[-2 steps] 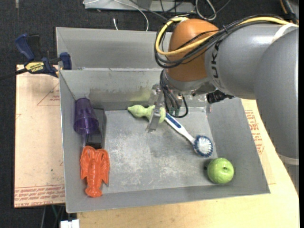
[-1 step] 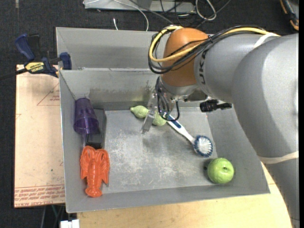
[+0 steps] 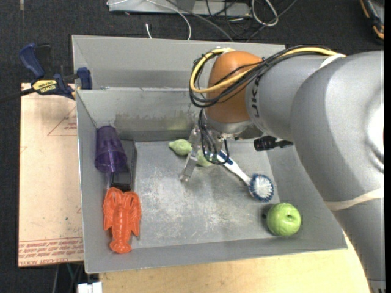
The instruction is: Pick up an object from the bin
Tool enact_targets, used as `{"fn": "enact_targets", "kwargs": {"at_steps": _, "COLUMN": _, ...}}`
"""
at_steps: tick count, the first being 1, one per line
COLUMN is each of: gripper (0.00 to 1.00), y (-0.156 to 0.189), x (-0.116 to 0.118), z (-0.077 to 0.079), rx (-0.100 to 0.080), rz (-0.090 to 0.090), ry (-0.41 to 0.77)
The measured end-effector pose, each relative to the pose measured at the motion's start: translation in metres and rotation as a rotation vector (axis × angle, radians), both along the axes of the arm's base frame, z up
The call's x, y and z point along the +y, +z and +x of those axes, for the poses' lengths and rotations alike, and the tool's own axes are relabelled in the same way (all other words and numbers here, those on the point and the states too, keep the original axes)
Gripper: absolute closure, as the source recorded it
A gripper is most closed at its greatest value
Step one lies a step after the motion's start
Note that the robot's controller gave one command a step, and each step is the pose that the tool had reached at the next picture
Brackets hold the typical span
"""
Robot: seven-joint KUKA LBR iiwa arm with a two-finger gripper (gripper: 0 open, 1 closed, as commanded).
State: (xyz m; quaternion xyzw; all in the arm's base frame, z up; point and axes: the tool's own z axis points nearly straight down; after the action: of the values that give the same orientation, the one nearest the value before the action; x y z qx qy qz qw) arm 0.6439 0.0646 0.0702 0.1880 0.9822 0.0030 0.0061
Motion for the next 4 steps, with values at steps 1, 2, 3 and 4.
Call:
{"fn": "enact_targets", "kwargs": {"at_steps": 1, "gripper": 1.00, "y": 0.0005, "x": -0.0144, "z": 0.0119, "rx": -0.001, "rz": 0.003, "ry": -0.167}}
{"fn": "enact_targets", "kwargs": {"at_steps": 2, "gripper": 1.00, "y": 0.0005, "x": -0.0143, "z": 0.0119, "rx": -0.001, "rz": 0.003, "ry": -0.167}}
{"fn": "enact_targets", "kwargs": {"at_steps": 3, "gripper": 1.00, "y": 0.0014, "x": -0.0142, "z": 0.0121, "rx": -0.002, "rz": 0.002, "ry": -0.166}}
{"fn": "enact_targets", "kwargs": {"at_steps": 4, "gripper": 1.00, "y": 0.0088, "x": -0.0143, "z": 0.0112, "rx": 0.001, "rz": 0.002, "ry": -0.166}}
